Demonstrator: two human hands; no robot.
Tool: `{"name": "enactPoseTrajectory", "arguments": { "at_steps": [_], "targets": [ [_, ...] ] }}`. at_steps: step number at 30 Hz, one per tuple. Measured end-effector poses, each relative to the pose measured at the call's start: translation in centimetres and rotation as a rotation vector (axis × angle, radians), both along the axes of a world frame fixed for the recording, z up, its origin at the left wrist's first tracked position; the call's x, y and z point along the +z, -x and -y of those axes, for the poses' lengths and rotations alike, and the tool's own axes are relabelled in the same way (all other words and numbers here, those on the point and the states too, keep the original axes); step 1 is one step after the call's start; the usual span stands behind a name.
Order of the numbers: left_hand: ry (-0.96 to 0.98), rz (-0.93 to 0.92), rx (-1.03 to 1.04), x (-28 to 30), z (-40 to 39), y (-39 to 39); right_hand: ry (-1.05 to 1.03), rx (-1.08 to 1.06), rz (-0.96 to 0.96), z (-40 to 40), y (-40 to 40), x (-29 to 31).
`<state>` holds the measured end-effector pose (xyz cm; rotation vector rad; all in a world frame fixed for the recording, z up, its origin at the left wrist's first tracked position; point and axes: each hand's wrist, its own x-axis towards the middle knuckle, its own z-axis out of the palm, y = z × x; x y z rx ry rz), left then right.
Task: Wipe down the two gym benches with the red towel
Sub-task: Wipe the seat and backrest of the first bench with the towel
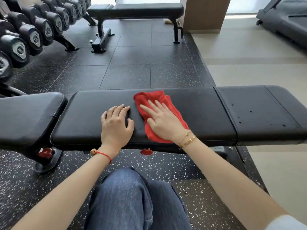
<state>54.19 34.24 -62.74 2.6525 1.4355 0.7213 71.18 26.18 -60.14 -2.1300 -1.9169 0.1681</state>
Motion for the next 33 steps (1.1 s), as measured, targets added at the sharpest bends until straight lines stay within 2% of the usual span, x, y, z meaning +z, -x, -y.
{"name": "enactPoseTrajectory", "arguments": {
  "at_steps": [3,7,10,14,19,23,28,30,33],
  "targets": [
    [0.004,0.006,-0.009,0.0,0.0,0.1,-0.047,0.021,0.0,3.4,-1.7,-0.5],
    [0.003,0.013,-0.001,0.1,0.2,-0.1,0.011,-0.21,0.003,2.5,-7.1,-0.1],
    [0.007,0.004,0.009,0.2,0.2,-0.2,0.065,-0.346,-0.021,-1.2,-7.4,0.4],
    [0.004,0.005,0.007,0.3,0.2,0.0,0.045,-0.194,-0.008,-3.4,-2.7,0.5],
    [0.008,-0.009,-0.005,0.3,0.0,0.2,-0.034,0.017,0.01,2.3,-0.5,0.0],
    [0.01,-0.014,-0.018,0.3,0.1,0.3,-0.029,-0.133,-0.002,5.2,-5.0,-0.1],
    [0.022,0.002,-0.015,0.3,0.2,0.1,0.065,-0.431,-0.037,1.3,-9.4,0.9],
    [0.019,0.011,-0.018,0.3,0.2,0.1,0.053,-0.42,-0.017,0.1,-8.0,0.8],
    [0.014,0.016,-0.021,0.2,0.0,0.3,0.024,-0.275,-0.029,1.3,-5.0,0.3]
  ]
}}
